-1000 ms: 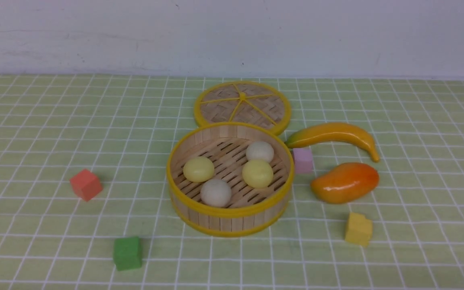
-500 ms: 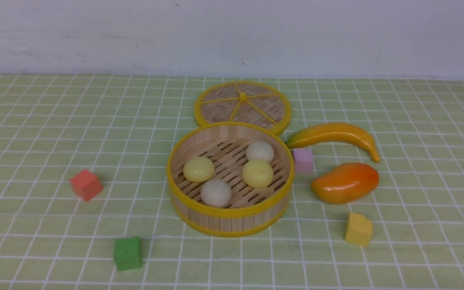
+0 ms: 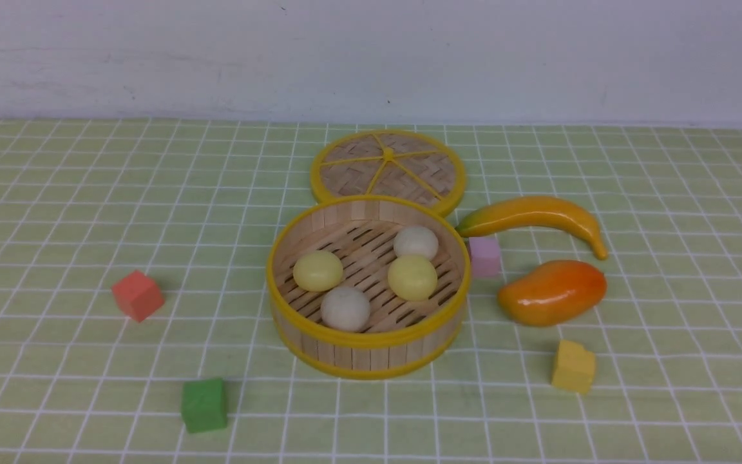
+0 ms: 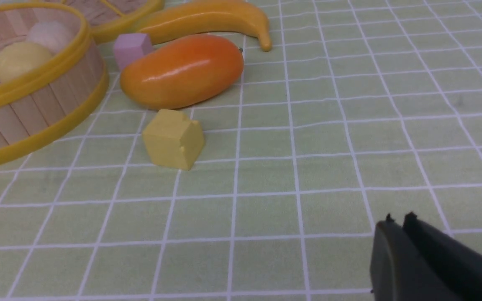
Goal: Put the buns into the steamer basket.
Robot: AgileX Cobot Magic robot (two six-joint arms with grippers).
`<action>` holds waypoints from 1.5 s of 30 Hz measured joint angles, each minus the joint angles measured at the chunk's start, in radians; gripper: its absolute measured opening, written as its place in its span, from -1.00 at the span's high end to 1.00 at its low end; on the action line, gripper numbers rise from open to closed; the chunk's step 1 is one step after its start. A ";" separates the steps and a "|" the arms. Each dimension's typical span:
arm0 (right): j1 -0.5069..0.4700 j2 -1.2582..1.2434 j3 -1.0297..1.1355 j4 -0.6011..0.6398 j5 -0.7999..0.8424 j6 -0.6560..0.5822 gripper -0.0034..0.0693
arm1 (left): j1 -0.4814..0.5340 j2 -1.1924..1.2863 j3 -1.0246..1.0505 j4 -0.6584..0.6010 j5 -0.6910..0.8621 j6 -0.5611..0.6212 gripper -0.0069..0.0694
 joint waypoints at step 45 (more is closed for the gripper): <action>0.000 0.000 0.000 0.007 0.001 0.000 0.66 | -0.040 0.000 0.000 0.000 0.000 0.000 0.20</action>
